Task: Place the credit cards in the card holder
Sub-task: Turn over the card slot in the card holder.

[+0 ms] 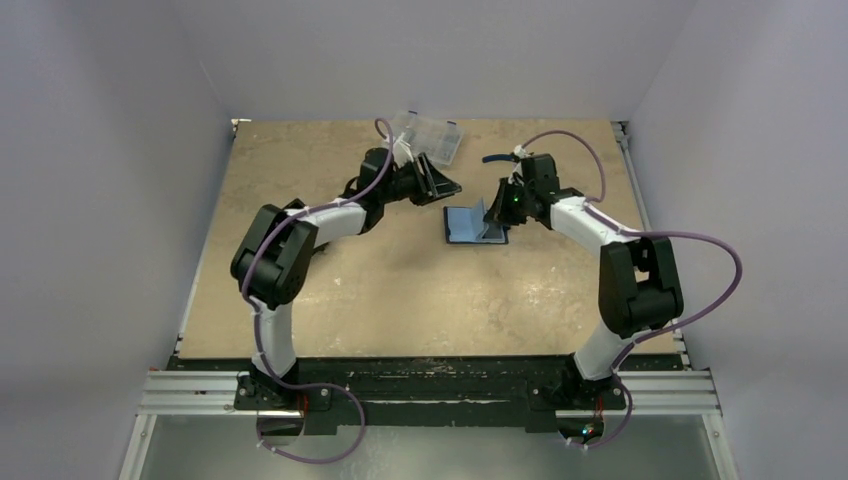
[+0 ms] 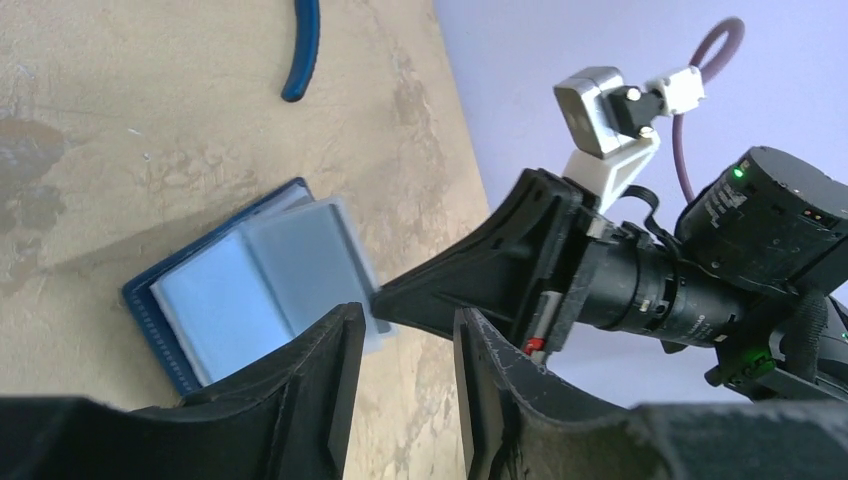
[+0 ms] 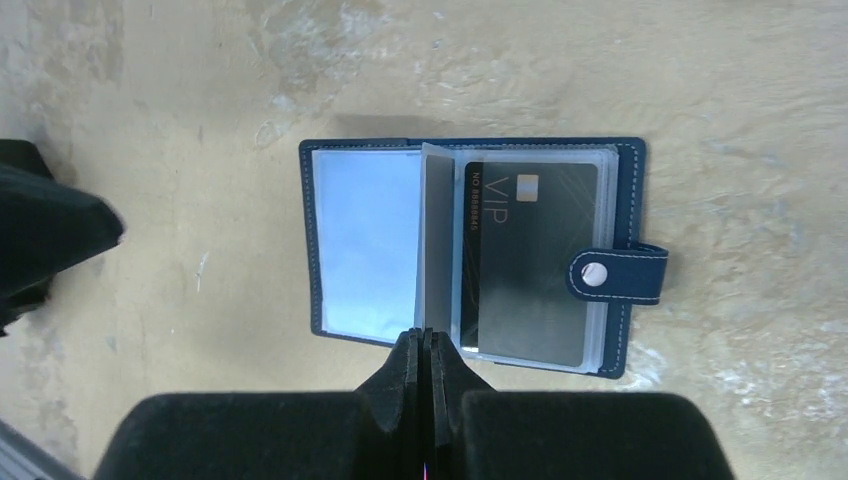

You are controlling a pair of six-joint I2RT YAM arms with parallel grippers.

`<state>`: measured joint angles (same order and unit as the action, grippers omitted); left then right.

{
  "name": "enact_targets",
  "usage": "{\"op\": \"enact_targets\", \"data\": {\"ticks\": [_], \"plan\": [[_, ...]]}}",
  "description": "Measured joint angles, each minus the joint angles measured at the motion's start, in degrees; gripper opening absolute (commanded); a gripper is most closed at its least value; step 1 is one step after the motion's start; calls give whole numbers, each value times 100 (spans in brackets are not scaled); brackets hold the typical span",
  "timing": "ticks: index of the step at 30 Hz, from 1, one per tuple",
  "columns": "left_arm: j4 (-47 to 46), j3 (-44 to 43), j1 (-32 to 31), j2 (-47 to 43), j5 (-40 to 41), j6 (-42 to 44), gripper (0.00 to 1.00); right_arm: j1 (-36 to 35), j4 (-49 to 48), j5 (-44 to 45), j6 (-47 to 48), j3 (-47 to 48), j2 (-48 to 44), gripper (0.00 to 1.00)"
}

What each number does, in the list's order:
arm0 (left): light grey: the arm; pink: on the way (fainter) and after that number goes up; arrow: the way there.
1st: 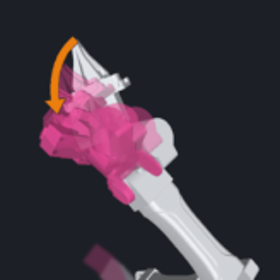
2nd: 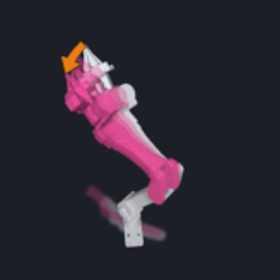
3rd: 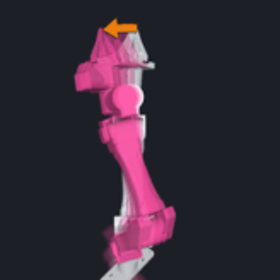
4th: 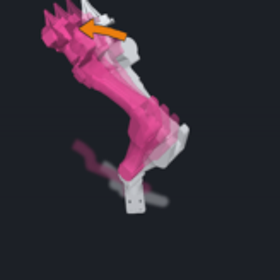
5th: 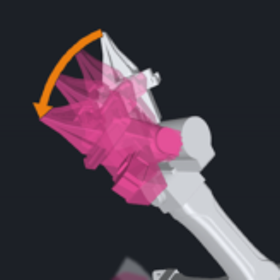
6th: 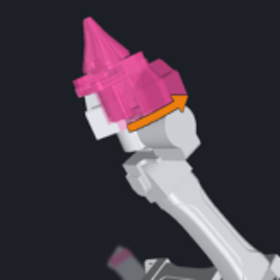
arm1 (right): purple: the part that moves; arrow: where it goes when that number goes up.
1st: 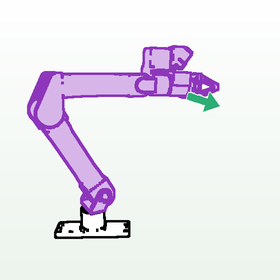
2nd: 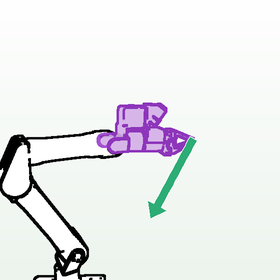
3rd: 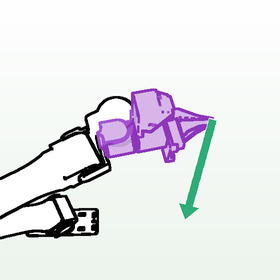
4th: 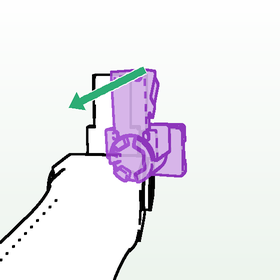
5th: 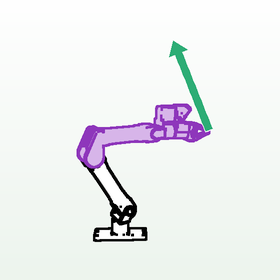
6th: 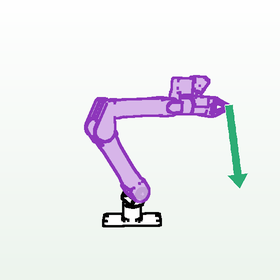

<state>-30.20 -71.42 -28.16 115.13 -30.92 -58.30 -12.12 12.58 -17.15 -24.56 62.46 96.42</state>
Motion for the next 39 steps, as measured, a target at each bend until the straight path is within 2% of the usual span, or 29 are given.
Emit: {"op": "enact_targets", "data": {"ticks": [9,12,21,26,30,39], "plan": [[575,509,13,-946,26,549,43,-688,647,968,94,623,345,0],[549,614,7,-922,2,514,41,-787,699,1088,127,726,461,0],[-164,796,2,-426,-127,-249,40,-911,664,1165,166,730,549,14],[-247,844,2,-396,-127,-380,40,-931,673,1169,177,730,616,17],[-308,861,4,-396,-125,-385,40,-944,671,1169,201,730,616,25],[-310,1141,105,-426,-114,-369,40,-973,671,1154,236,730,616,26]]}}
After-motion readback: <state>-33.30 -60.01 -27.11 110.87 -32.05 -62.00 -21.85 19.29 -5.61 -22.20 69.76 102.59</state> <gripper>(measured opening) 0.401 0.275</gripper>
